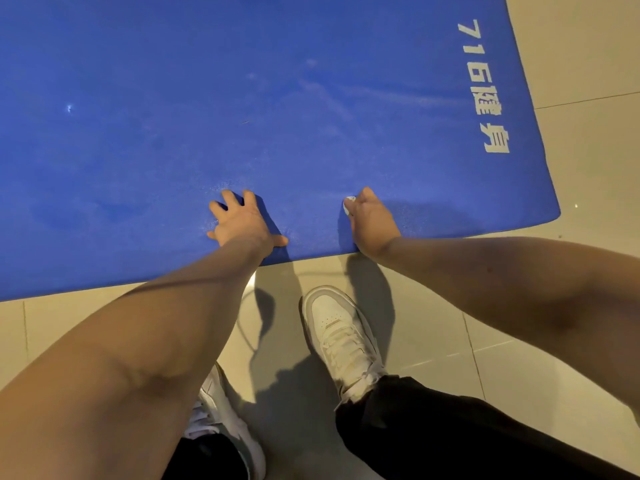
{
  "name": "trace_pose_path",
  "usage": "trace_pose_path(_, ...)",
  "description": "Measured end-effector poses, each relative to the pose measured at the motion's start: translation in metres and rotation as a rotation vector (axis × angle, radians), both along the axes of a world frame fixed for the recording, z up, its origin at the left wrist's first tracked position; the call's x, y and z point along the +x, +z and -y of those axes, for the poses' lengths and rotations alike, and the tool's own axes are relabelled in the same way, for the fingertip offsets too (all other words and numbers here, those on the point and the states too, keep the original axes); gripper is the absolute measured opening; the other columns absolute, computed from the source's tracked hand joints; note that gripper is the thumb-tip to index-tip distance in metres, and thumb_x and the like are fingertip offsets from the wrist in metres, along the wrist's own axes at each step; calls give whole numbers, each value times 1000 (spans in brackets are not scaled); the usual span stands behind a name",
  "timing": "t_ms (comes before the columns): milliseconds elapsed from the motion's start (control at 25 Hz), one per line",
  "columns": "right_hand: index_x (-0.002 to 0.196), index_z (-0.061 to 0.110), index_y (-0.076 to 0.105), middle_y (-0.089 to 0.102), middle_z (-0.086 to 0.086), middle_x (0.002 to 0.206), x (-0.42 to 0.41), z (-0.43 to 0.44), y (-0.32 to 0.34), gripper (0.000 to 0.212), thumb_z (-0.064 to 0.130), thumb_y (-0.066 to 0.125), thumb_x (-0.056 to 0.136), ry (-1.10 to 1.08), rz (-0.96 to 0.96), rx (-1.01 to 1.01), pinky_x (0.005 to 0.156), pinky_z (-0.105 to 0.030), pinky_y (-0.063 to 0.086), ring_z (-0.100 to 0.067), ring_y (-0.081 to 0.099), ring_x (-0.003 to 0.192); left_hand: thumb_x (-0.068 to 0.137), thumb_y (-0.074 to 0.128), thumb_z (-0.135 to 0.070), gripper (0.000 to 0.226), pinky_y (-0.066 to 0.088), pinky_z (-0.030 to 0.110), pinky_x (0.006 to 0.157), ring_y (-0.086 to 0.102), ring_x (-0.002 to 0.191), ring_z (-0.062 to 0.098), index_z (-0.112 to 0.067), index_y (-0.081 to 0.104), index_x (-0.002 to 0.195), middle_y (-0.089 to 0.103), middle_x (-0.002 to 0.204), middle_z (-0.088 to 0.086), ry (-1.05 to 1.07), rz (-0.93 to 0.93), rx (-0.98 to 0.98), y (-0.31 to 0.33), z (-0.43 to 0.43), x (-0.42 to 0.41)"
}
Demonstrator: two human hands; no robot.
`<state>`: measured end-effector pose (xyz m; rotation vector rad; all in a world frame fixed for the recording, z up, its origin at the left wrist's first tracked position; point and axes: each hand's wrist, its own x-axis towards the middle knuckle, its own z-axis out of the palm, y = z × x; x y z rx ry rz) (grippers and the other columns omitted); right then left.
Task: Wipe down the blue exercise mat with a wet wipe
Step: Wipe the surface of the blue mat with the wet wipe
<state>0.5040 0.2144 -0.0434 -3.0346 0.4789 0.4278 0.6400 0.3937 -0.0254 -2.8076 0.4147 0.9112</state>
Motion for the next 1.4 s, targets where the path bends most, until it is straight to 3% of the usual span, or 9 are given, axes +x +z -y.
trace_pose_path(80,97,4,54,47,-14,107,7,-28,1,66,9,-9,77,150,10,-45,67,-10,27,-18,42,90,59,86,-68,116,55,53,84,20,136,38,-25,22,145,15,149,9,-4,-1,14,-1,2,2)
trace_pose_path(160,89,9,49,46,-9,102,15,-68,14,41,-7,12,82,210,-146,44,83,-22,37,-17,48,98,59,85,-69,116,54,56,87,17,138,40,-25,21,145,14,151,10,-2,-16,21,-2,3,4)
trace_pose_path(240,109,14,53,52,-5,110,32,-98,6,21,5,36,101,193,-124,112,89,-28,40,-18,51,106,63,82,-69,111,54,56,89,17,139,40,-24,22,145,13,152,10,-2,-10,23,-4,4,5)
trace_pose_path(520,101,12,51,38,-10,102,7,-41,1,17,0,42,93,60,-11,316,65,-34,29,-27,45,88,58,87,-67,120,54,55,89,14,141,40,-25,19,147,12,153,10,13,-26,17,-3,3,7)
trace_pose_path(720,93,16,52,41,-5,95,-23,10,18,61,-15,6,68,-223,-24,230,78,-22,33,-17,37,79,58,86,-68,122,54,48,79,16,141,40,-26,18,149,13,154,10,-4,-15,31,-1,4,4)
trace_pose_path(800,97,15,54,40,-7,93,-13,-3,23,50,-10,14,79,-467,20,299,71,-19,31,-18,37,79,58,87,-67,123,54,50,83,14,142,40,-25,17,150,12,155,10,1,-21,23,0,5,5)
trace_pose_path(880,104,14,53,38,-8,98,11,-19,13,33,-4,29,88,-296,44,173,61,-21,27,-21,38,81,57,87,-67,123,54,52,86,14,142,40,-25,18,150,12,155,10,11,-21,19,1,6,6)
trace_pose_path(1120,123,2,55,48,-17,120,42,-58,2,30,0,51,93,-89,56,474,78,-36,39,-28,44,92,58,85,-69,123,52,47,77,12,143,40,-26,16,151,10,156,10,-4,-4,48,0,3,6)
trace_pose_path(1400,92,31,35,29,-3,104,16,32,-6,28,4,44,96,-454,206,307,78,-30,33,-19,33,90,60,82,-72,116,47,44,72,15,141,39,-27,21,147,14,153,10,-27,-4,40,0,1,6)
